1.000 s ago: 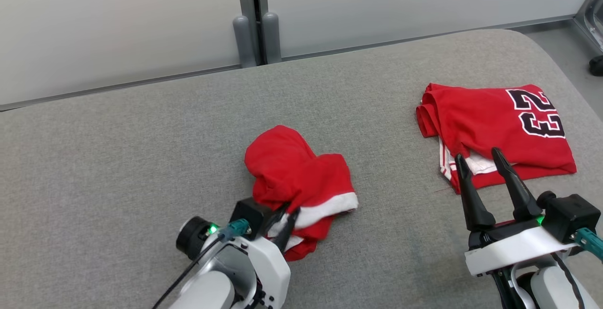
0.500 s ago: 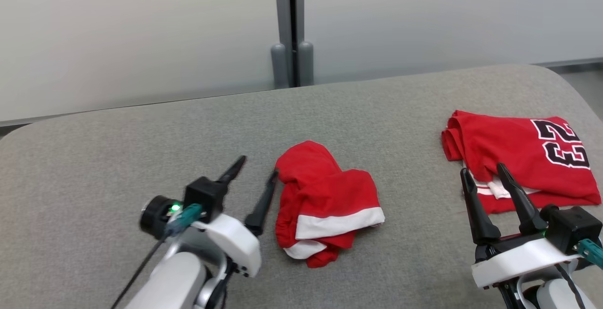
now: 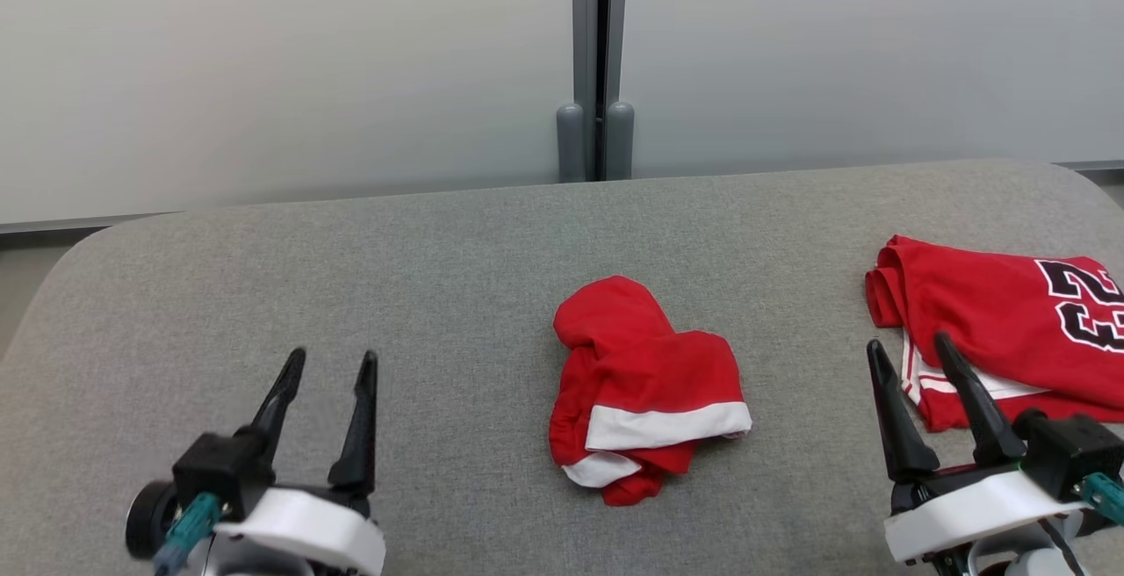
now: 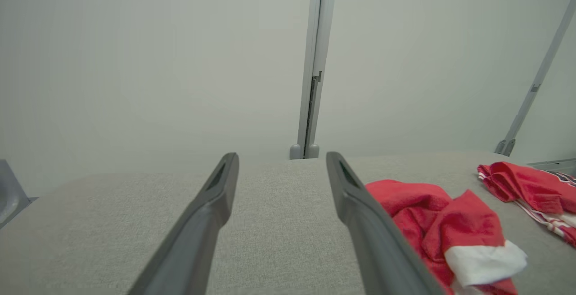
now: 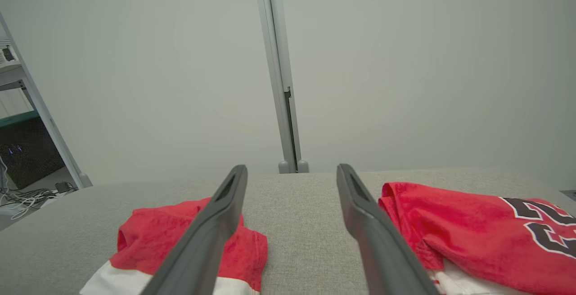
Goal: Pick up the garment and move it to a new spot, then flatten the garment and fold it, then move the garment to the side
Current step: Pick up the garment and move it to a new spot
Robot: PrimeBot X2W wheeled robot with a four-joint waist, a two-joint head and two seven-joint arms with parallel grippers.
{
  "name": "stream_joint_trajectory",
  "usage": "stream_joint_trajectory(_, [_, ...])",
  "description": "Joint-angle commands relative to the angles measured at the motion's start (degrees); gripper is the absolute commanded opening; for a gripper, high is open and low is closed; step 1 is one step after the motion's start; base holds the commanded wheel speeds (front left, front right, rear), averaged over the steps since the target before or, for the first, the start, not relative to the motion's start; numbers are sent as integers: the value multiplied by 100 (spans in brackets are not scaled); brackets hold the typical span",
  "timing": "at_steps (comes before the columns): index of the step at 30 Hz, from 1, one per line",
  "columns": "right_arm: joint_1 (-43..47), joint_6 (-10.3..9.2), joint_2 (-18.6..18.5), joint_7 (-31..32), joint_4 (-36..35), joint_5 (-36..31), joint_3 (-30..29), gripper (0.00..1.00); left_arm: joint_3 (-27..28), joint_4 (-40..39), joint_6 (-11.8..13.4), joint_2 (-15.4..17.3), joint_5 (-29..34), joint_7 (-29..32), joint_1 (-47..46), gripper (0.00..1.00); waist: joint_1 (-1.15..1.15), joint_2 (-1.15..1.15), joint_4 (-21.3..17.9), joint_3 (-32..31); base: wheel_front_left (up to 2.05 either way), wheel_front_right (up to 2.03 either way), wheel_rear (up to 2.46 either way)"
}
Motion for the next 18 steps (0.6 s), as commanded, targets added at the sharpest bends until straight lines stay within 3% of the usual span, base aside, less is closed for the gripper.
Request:
stream_joint_trajectory(1, [71,3,-5,-28,-16,-32,-31,100,87,-46,102,41,-19,-72,178,100,0,0,4,-8,0,0,0])
stream_joint_trajectory(6, [178,3,32,-28,-28,-89,-109,100,300,-148,293,27,-7,-252,632,100,0,0,-3,-14,0,0,0])
stream_joint_trajectory(18, [164,3,31,-22,-48,-139,-183,100,443,-208,272,-94,112,-340,736,100,0,0,-32,14,0,0,0])
